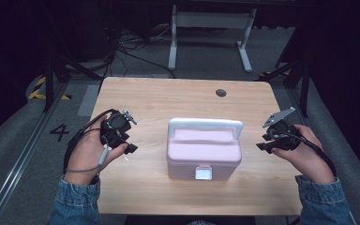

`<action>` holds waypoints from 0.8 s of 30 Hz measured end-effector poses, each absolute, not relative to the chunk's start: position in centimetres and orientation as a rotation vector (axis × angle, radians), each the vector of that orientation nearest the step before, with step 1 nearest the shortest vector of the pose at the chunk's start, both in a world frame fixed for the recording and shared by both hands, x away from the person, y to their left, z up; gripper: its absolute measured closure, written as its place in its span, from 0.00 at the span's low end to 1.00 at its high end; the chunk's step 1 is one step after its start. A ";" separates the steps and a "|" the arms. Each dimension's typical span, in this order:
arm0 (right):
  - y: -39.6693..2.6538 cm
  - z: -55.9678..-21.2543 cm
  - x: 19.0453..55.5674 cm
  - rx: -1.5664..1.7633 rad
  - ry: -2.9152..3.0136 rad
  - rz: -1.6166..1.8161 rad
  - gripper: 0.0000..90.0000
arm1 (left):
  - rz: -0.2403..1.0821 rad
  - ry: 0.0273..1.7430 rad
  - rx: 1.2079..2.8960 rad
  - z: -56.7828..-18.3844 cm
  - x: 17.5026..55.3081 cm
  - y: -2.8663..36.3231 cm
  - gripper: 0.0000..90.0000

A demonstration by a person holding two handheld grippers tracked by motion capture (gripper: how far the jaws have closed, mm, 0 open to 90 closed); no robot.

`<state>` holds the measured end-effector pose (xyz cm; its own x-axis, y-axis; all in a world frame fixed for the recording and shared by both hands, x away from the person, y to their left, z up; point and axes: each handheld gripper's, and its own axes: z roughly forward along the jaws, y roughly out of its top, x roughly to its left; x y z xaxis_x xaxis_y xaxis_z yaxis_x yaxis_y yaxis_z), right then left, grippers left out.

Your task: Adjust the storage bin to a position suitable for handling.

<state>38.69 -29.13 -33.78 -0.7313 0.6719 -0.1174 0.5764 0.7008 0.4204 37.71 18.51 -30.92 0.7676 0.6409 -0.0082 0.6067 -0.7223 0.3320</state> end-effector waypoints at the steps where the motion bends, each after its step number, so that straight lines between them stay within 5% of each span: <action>1: -29.3 -33.7 38.7 1.012 2.676 0.543 0.69 | 0.175 0.992 2.644 -30.9 37.7 18.5 0.51; 5: -29.5 -33.6 38.5 1.016 2.703 0.559 0.73 | 0.205 1.031 2.651 -30.7 37.6 18.2 0.51; 9: -30.0 -33.5 38.5 1.033 2.734 0.631 0.72 | 0.115 0.935 2.643 -30.3 37.5 17.6 0.54; 24: -31.2 -33.8 37.3 1.073 2.701 0.663 0.70 | 0.170 0.702 2.530 -29.1 37.7 15.7 0.55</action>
